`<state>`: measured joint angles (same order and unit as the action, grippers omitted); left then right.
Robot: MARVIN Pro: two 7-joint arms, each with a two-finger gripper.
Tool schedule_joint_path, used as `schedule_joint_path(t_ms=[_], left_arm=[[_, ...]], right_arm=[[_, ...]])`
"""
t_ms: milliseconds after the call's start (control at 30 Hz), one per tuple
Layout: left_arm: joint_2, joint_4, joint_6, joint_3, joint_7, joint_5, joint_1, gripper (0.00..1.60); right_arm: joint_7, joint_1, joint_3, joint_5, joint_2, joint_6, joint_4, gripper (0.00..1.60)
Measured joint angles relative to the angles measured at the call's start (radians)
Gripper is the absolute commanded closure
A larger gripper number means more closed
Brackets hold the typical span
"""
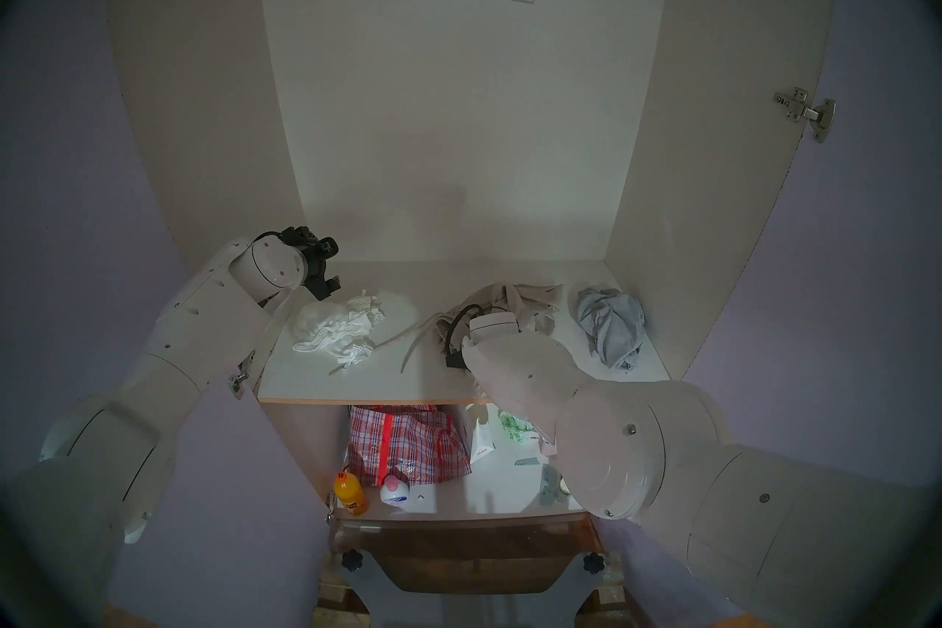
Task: Sort tops into two piles: light colors and dark colors
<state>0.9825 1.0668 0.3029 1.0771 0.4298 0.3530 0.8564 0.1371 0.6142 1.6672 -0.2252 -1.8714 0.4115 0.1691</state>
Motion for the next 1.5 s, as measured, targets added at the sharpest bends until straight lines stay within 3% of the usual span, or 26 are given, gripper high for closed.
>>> schedule_joint_path(t_ms=[133,300,500,533,567,600,733,1000,1333,1367,1400,1433,1500], left_arm=[[0.000,0.000,0.000,0.000,0.000,0.000,0.000,0.00],[0.000,0.002,0.000,0.000,0.002,-0.001,-0.001,0.00],[0.000,0.001,0.000,0.000,0.001,-0.001,-0.001,0.00],[0.000,0.000,0.000,0.000,0.001,-0.001,-0.001,0.00],[0.000,0.000,0.000,0.000,0.001,-0.001,-0.001,0.00],[0.000,0.000,0.000,0.000,0.001,-0.001,-0.001,0.00],[0.000,0.000,0.000,0.000,0.000,-0.001,-0.001,0.00],[0.000,0.000,0.000,0.000,0.000,0.000,0.000,0.00],[0.000,-0.003,0.000,-0.001,-0.002,0.000,0.002,0.00],[0.000,-0.004,0.000,-0.001,-0.002,0.000,0.002,0.00],[0.000,-0.004,0.000,-0.001,-0.002,0.000,0.002,0.00],[0.000,-0.004,0.000,-0.002,-0.002,0.000,0.002,0.00],[0.000,-0.005,0.000,-0.002,-0.002,0.000,0.002,0.00]], right_arm=[[-0.003,-0.085,0.002,0.001,0.002,-0.054,0.044,1.60],[0.028,-0.105,-0.004,-0.003,0.001,-0.144,0.087,1.60],[0.065,-0.079,0.005,0.000,0.007,-0.160,-0.035,1.60],[0.065,-0.067,0.007,0.001,0.008,-0.160,-0.045,1.51],[0.064,-0.061,0.009,0.002,0.008,-0.160,-0.051,0.62],[0.064,-0.051,0.011,0.003,0.010,-0.159,-0.059,0.00],[0.060,-0.029,0.036,0.017,0.015,-0.158,-0.070,0.00],[0.054,-0.015,0.153,0.055,0.046,-0.152,-0.070,0.00],[0.065,0.023,0.174,0.060,0.082,-0.149,-0.075,0.00],[0.066,0.032,0.175,0.060,0.086,-0.149,-0.076,0.19],[0.067,0.038,0.175,0.060,0.088,-0.149,-0.076,1.12],[0.067,0.043,0.176,0.060,0.091,-0.149,-0.077,1.59],[0.067,0.052,0.176,0.060,0.096,-0.150,-0.077,1.60]])
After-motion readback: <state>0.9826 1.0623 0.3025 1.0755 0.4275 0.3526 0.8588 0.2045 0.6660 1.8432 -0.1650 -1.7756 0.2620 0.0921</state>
